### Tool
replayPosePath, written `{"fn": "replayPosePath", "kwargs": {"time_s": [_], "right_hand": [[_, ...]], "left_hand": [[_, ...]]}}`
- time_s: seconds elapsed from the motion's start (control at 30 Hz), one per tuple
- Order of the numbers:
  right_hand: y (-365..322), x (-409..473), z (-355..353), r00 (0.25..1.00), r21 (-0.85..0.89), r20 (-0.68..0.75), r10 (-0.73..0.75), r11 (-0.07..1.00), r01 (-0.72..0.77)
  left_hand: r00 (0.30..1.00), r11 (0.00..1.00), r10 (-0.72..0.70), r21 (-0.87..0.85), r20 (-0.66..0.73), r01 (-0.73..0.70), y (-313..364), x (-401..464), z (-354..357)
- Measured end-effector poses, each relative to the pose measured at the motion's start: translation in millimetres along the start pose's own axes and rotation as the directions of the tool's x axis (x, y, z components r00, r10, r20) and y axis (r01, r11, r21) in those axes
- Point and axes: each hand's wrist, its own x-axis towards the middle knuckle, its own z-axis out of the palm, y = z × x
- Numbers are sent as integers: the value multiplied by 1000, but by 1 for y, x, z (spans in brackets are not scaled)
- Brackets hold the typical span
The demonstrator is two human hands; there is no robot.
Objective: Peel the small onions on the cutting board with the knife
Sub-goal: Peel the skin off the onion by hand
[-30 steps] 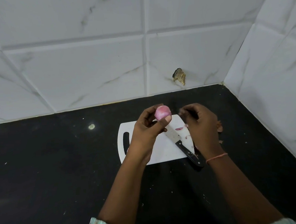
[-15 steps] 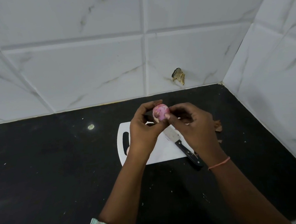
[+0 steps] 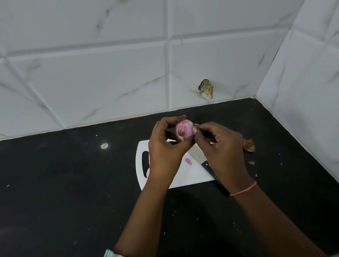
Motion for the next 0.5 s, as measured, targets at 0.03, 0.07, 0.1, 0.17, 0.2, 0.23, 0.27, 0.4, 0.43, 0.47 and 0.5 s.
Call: {"fn": "replayPosePath", "kwargs": {"time_s": [0.03, 0.07, 0.1, 0.17, 0.2, 0.23, 0.27, 0.4, 0.43, 0.47, 0.5], "right_hand": [[0, 0, 0, 1000, 0, -3, -6, 1000, 6], [0, 1, -1, 1000, 1, -3, -6, 1000, 6], [0, 1, -1, 1000, 0, -3, 0, 1000, 0], [0, 4, -1, 999, 15, -4, 45, 999, -45], [0, 5, -2, 996, 39, -9, 85, 996, -85], [-1, 5, -2, 992, 77, -13, 128, 989, -127], [-2, 6, -3, 987, 121, -8, 163, 979, -161], [-9, 4, -2, 981, 172, 81, 176, 967, -188], [-8, 3, -1, 980, 172, 86, 177, 967, -190], [-6, 2, -1, 981, 169, 83, 176, 968, -188], [-5, 2, -1, 983, 159, 74, 168, 971, -178]], "left_hand": [[1000, 1000, -9, -4, 2, 9, 0, 0, 0], [1000, 1000, -15, -3, 6, 15, 0, 0, -1], [1000, 1000, -18, 1, 11, 18, -1, 0, -1], [999, 1000, -26, 0, 22, 26, 1, 0, -1], [999, 999, -32, -14, 25, 32, 2, 0, -1], [999, 999, -38, -30, 26, 39, 2, 0, -1], [999, 998, -40, -41, 23, 41, 3, 0, -1], [1000, 1000, 16, 10, -4, -16, 3, 0, -1], [999, 999, 33, 30, -11, -33, 2, 0, -1], [999, 998, 45, 42, -17, -44, 2, -1, -1], [998, 998, 53, 47, -21, -52, 2, -1, -2]]}}
